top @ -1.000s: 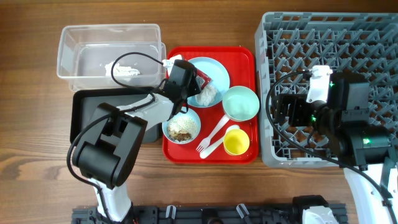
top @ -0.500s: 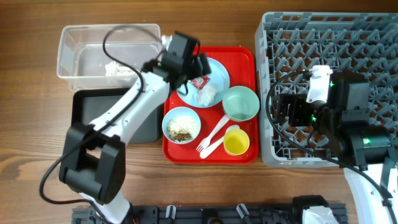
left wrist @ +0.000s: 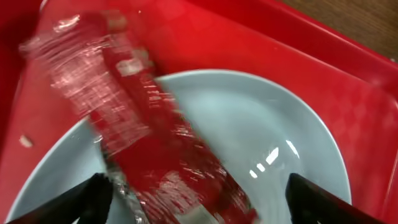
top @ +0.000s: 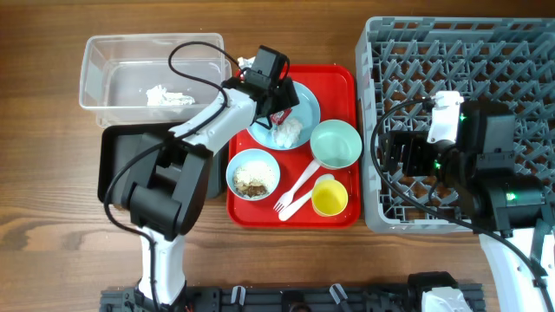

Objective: Sort waste into correct bins and load items into the dishwasher rack

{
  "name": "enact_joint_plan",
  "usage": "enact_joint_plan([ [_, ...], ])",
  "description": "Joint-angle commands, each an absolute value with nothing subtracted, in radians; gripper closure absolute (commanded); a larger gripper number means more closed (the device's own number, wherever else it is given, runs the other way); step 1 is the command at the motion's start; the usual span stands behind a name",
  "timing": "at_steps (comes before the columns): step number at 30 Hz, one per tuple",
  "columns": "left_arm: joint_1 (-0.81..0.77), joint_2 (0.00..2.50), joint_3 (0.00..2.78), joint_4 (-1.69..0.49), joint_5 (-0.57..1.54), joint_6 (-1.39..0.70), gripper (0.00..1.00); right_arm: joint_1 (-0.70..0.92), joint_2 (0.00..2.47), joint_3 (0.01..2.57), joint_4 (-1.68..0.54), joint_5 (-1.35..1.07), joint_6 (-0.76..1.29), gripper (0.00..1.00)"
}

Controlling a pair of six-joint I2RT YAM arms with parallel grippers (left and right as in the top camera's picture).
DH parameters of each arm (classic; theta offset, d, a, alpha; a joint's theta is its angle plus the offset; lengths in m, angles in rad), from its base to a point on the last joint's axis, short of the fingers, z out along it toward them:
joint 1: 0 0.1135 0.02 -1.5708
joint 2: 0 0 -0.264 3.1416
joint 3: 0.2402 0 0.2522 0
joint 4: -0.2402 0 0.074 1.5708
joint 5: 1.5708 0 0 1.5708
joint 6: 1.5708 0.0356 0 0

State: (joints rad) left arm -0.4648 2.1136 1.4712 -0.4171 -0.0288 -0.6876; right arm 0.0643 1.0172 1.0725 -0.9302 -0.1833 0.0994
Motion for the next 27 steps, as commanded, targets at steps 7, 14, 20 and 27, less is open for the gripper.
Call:
enact_joint_plan([
  [7, -0.472, 2.168, 1.473, -0.392, -0.046, -0.698, 0.41, 0.061, 1.018, 1.092, -0.928, -0.201, 0.081, 0.0],
  [14, -0.493, 2.192, 1.473, -0.371, -0.038, -0.696, 0.82, 0.061, 1.018, 1.092, -0.929, -0.2, 0.081, 0.0],
  [20, -0.455, 2.012, 1.473, -0.429, -0.064, -0.575, 0.96, 0.061, 1.018, 1.092, -0.929, -0.2, 0.081, 0.0],
  [27, -0.203, 1.772, 1.473, -0.528, -0.102, -0.501, 0.96, 0.061, 1.018, 1.092, -0.933, -0.2, 0.081, 0.0],
])
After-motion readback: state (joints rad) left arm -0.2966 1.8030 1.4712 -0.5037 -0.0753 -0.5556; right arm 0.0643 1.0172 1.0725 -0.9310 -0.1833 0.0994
